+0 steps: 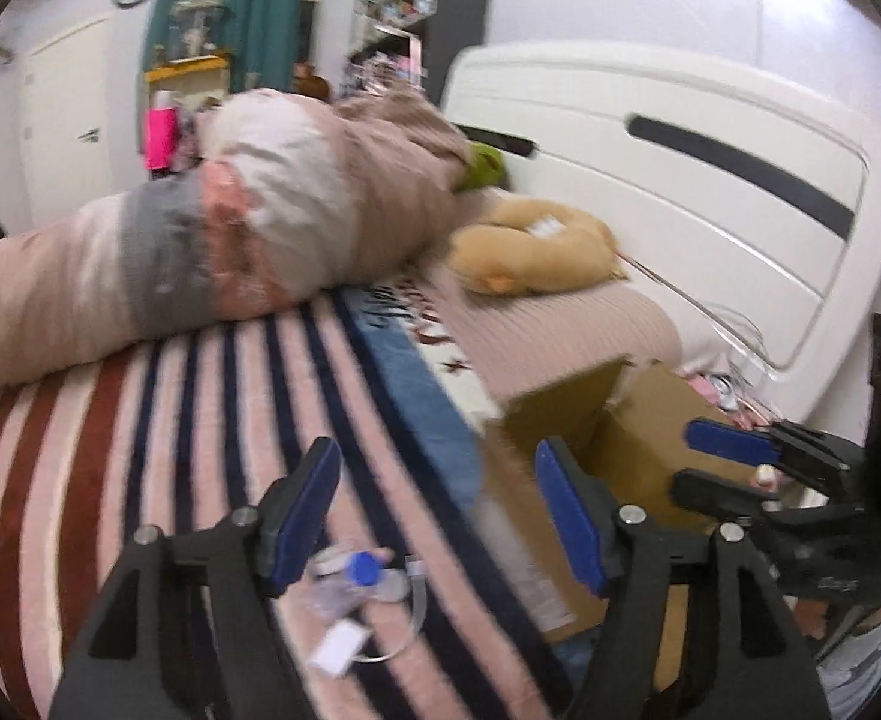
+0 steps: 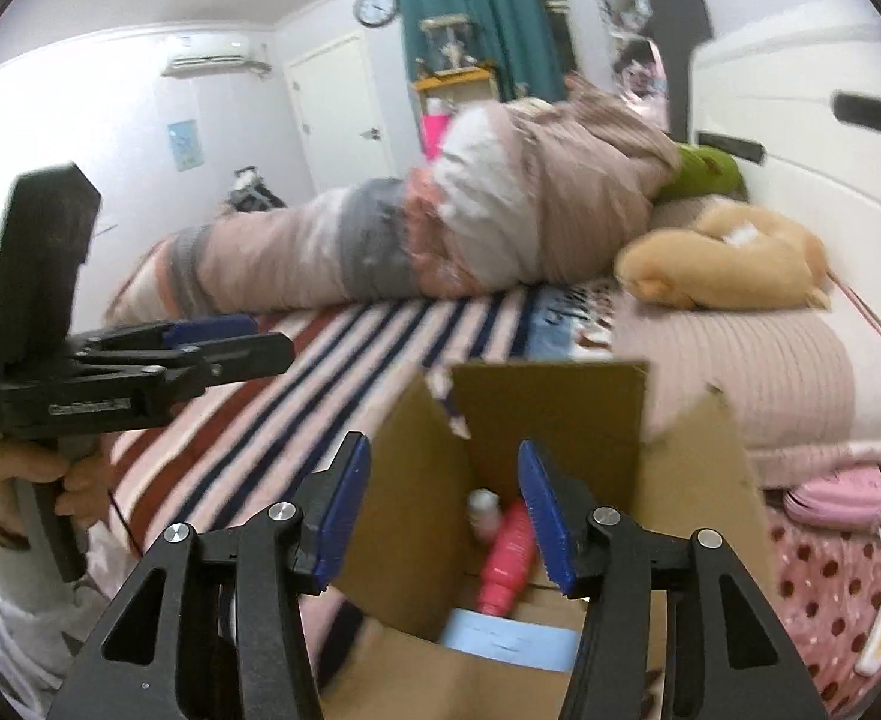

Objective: Organize rigid objects
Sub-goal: 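Carry the lipstick and dropper bottle into the box and release both grippers, then grasp the white adapter with the right gripper while the left gripper grasps the clear lens case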

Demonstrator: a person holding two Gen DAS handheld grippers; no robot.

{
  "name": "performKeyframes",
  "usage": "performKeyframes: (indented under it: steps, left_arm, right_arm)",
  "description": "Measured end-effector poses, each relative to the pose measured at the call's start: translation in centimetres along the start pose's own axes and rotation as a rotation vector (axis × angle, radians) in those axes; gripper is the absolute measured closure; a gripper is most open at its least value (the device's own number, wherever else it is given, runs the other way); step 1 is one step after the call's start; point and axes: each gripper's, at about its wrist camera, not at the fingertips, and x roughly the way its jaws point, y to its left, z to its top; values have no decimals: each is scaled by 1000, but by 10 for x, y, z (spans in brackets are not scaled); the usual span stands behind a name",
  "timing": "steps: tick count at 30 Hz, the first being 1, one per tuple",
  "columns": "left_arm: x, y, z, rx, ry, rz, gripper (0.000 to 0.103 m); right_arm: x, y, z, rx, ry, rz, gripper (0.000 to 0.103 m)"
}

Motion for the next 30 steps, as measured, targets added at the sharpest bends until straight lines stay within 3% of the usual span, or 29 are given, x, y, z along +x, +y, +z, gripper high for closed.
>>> performKeyframes:
  steps: [6,13,21,23,26,30]
  left_arm:
    - [-20,73,-35,-96,-10,85,37]
    - [1,132,-85,-165,70,112,36]
    - [62,151,-128,-202,190,-8,36]
    - [81,149,-131,-199,217,-67,36]
    - [105,140,-133,-170,251,-133,36]
    - [133,126,-133,-138,290,-229,39]
  right_arm:
    - [17,77,8,-119,-15,106,55]
    - [82,141,-27,-188,156,206,55]
    - [172,126,-96,-146,371,151,55]
    - [188,117,-105,-140,389,128,54]
    - [207,107,-114,-145,400,120,44]
    - [214,103,-122,-189,393,134,44]
